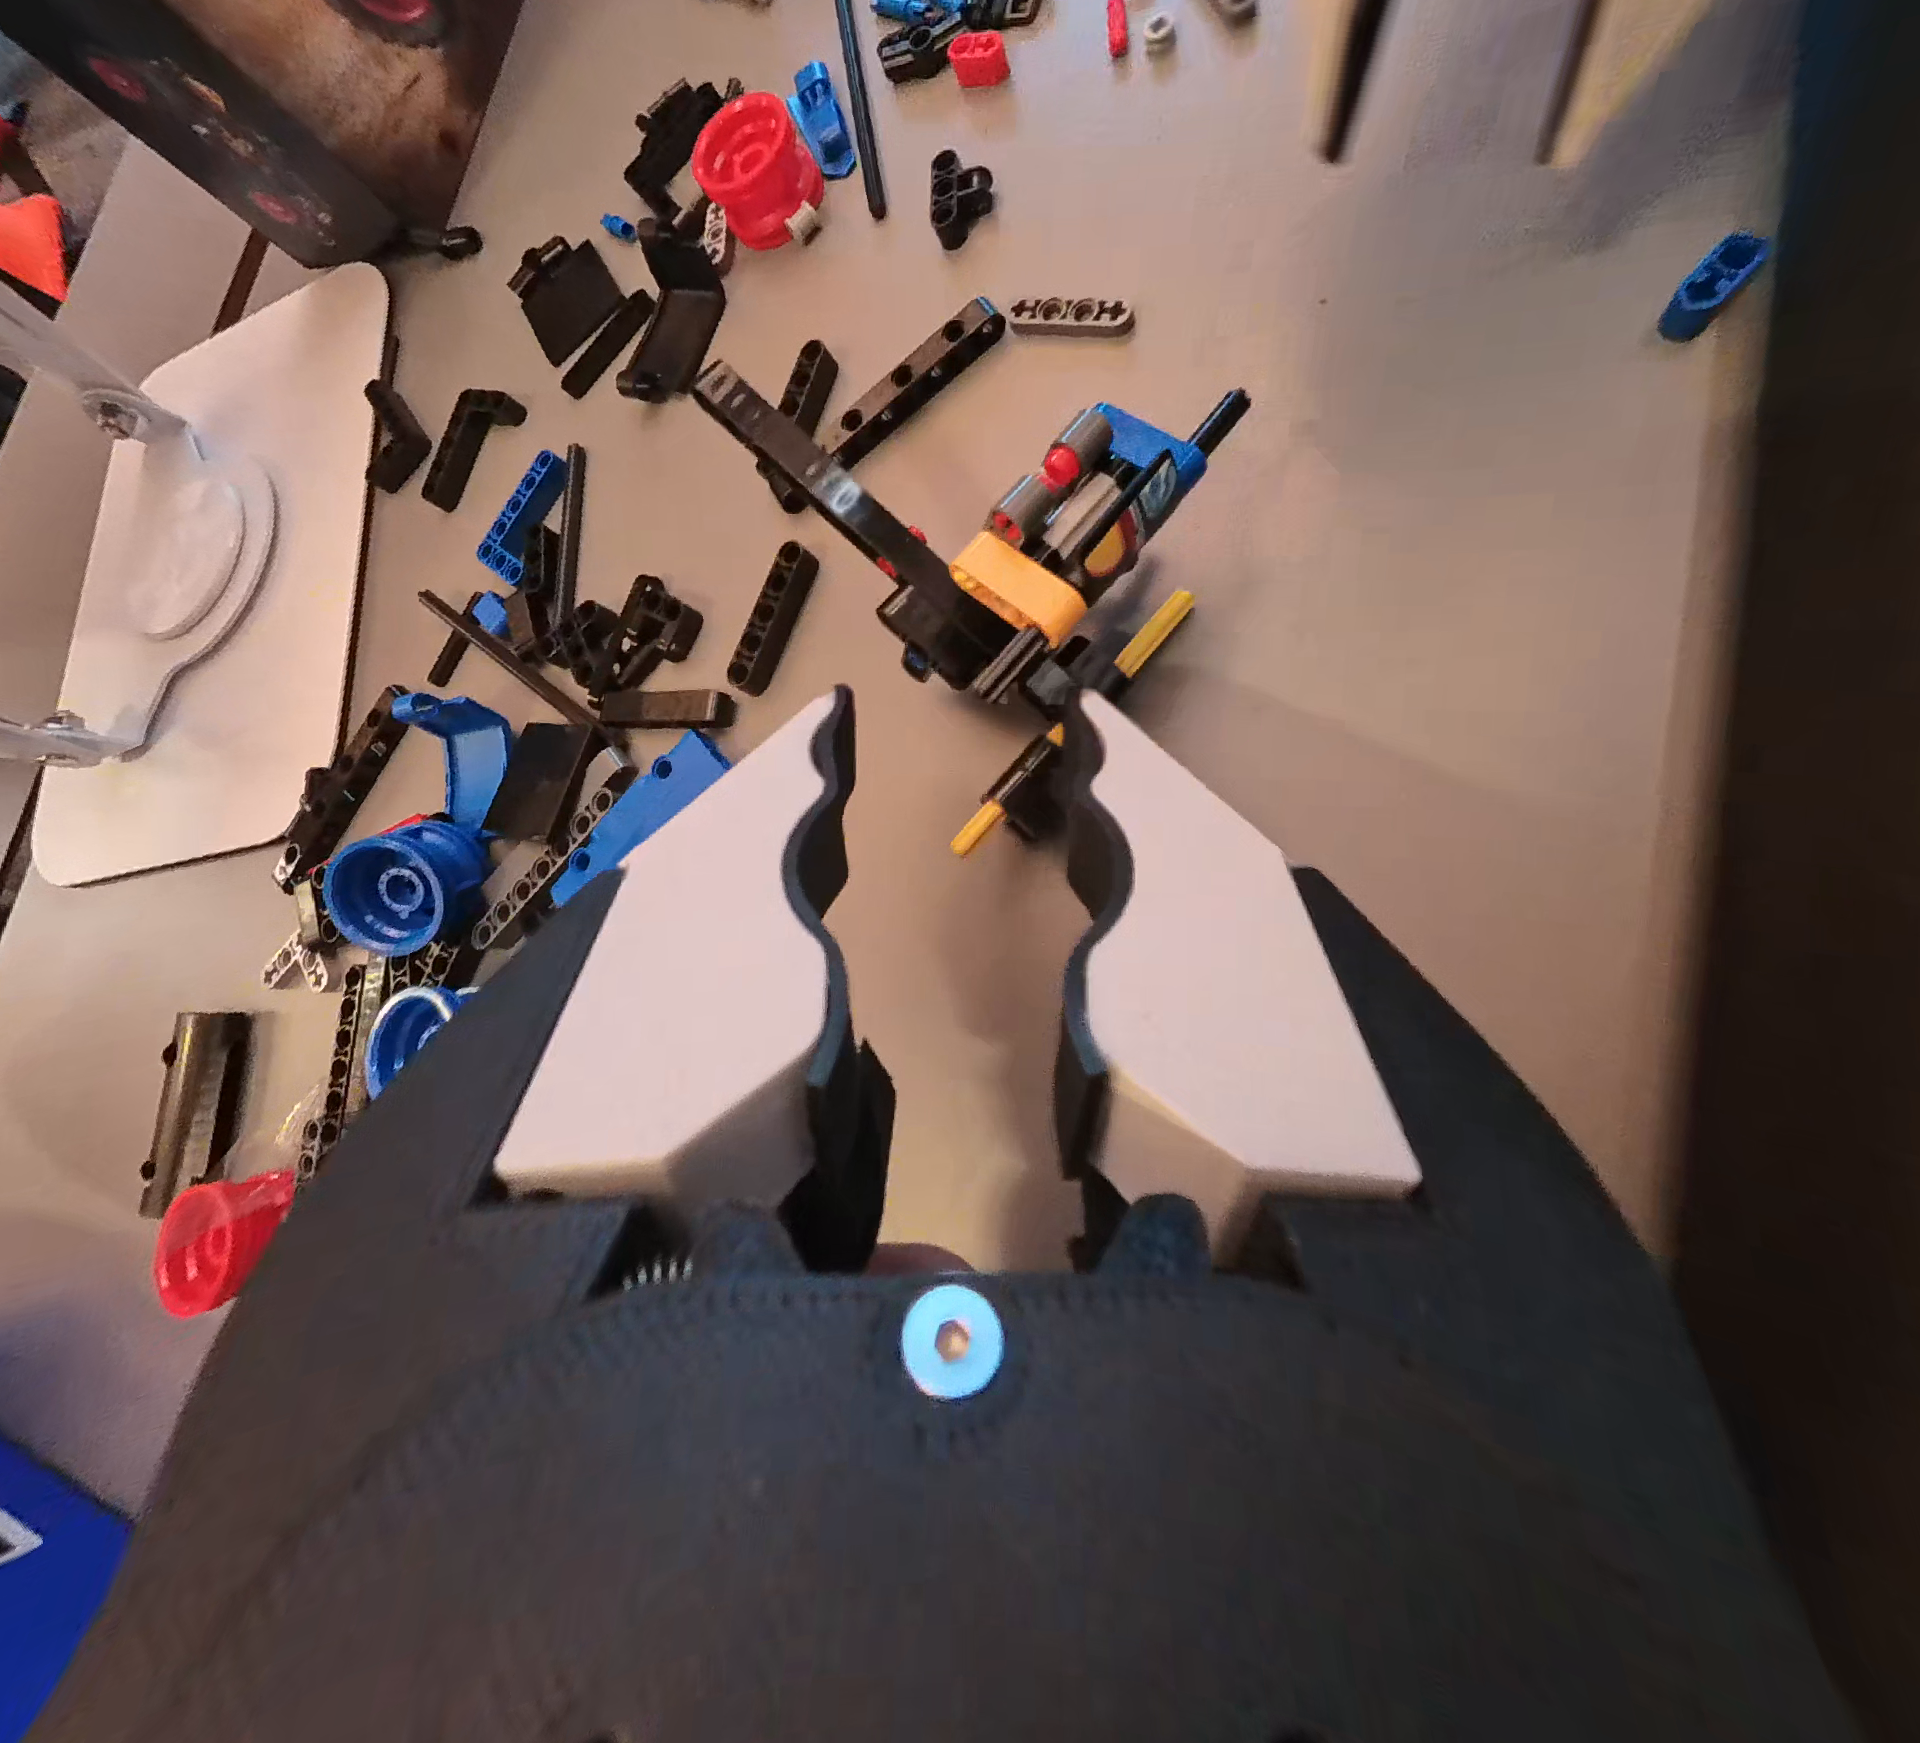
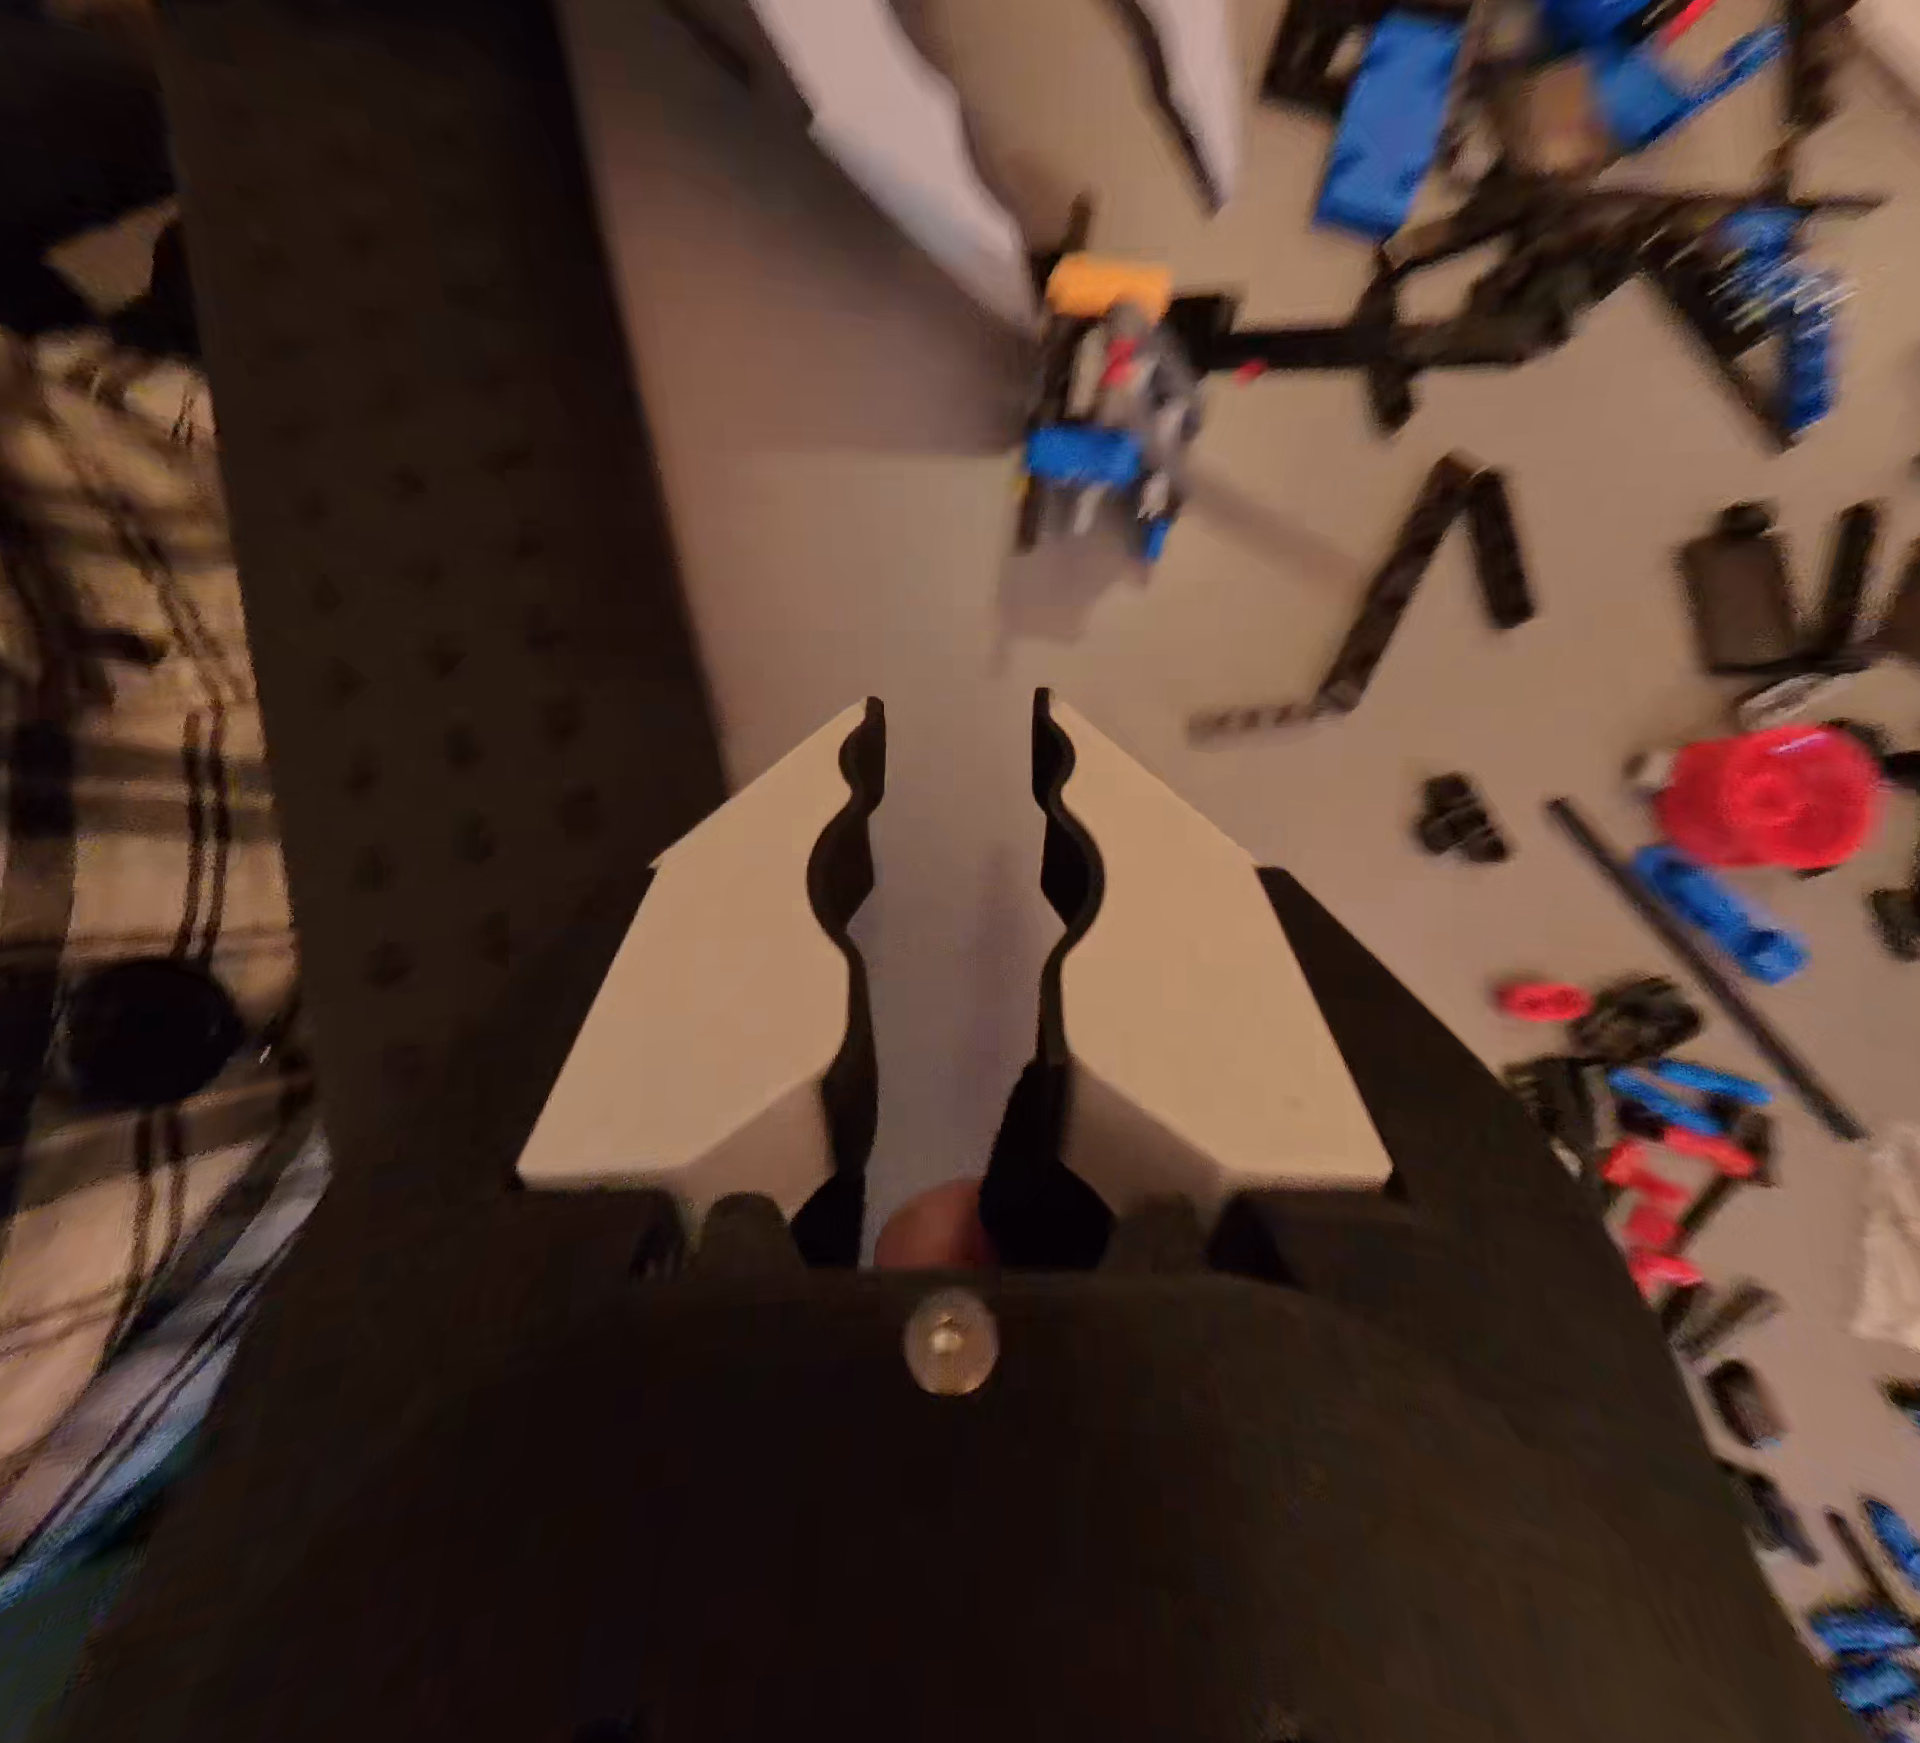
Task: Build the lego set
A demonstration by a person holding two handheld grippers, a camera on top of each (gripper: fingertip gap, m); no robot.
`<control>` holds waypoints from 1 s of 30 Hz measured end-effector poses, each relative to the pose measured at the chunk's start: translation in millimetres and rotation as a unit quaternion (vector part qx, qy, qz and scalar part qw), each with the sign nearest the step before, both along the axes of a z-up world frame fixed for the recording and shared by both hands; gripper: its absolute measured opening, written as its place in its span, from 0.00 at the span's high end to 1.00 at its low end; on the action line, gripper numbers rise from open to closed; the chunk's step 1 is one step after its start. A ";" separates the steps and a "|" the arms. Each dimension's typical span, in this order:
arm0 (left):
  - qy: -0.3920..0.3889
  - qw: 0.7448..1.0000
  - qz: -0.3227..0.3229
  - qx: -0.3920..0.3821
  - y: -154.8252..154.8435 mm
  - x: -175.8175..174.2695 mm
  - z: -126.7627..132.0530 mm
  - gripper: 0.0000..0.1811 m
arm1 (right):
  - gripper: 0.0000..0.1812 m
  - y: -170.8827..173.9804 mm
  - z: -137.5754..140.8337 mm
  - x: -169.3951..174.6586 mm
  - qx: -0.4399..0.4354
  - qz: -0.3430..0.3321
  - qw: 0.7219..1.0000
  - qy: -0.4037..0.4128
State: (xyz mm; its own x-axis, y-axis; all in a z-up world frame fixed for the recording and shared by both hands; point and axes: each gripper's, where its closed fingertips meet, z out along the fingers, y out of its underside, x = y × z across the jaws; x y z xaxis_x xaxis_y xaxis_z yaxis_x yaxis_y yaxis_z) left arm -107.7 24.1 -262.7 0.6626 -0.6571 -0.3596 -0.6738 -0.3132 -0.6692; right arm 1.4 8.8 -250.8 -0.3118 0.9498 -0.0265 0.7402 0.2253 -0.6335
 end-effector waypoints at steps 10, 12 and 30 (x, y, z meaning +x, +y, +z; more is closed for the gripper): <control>-0.006 1.000 -0.007 -0.014 -1.9 5.1 -5.7 0.77 | 0.95 -29.1 -30.5 20.5 -0.024 0.030 0.998 -0.046; -0.002 1.000 -0.007 -0.014 -0.8 5.8 -7.6 0.79 | 1.00 -25.1 -30.2 19.4 -0.009 0.029 0.999 -0.037; 0.032 0.996 0.066 -0.045 -11.4 -42.3 -10.2 0.74 | 0.89 101.9 -13.8 6.8 0.121 -0.116 0.986 0.014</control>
State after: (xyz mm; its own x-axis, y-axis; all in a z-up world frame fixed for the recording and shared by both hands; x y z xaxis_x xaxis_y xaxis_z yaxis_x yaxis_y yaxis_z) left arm -149.9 12.7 -272.9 0.7234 -0.5969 -0.3470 -0.6625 -0.4588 -0.5921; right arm 8.3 110.7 -264.6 -0.0823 0.9733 0.2144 0.7721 0.1983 -0.6038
